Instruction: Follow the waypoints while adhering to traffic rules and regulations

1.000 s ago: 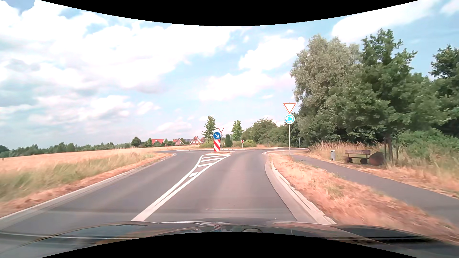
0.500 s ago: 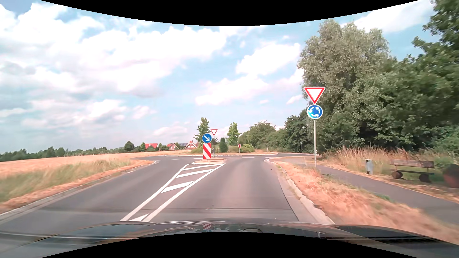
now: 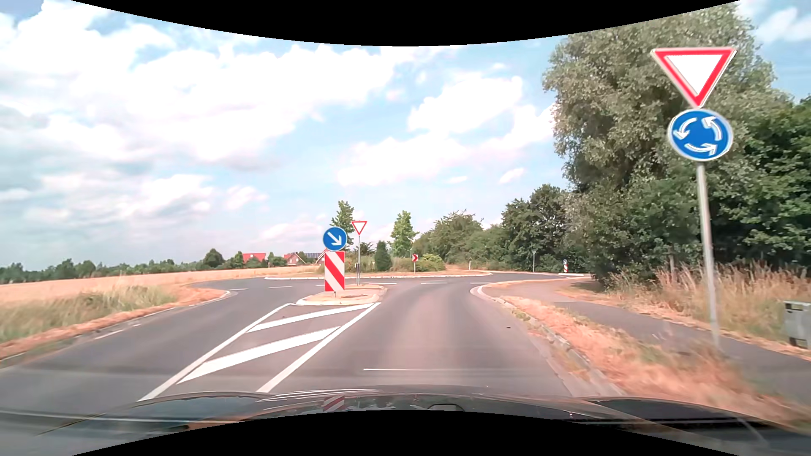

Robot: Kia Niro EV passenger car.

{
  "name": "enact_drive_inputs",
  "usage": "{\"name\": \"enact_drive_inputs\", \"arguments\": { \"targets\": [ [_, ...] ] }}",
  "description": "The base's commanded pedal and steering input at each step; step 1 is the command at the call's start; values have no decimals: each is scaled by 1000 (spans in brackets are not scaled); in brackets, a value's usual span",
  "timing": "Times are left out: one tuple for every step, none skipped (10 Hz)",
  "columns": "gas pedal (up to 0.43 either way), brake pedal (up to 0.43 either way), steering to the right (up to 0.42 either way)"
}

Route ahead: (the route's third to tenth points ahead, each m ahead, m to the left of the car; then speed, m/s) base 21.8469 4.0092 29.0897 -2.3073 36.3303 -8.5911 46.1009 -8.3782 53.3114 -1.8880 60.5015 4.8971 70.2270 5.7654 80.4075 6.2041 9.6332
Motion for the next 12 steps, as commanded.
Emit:
{"name": "enact_drive_inputs", "arguments": {
  "targets": [
    [59,0,18],
    [59,0,17],
    [67,0,15],
    [67,0,15],
    [67,0,15],
    [67,0,15],
    [67,0,15],
    [67,0,15],
    [67,0,16],
    [67,0,19],
    [67,0,26],
    [67,0,34]
  ]
}}
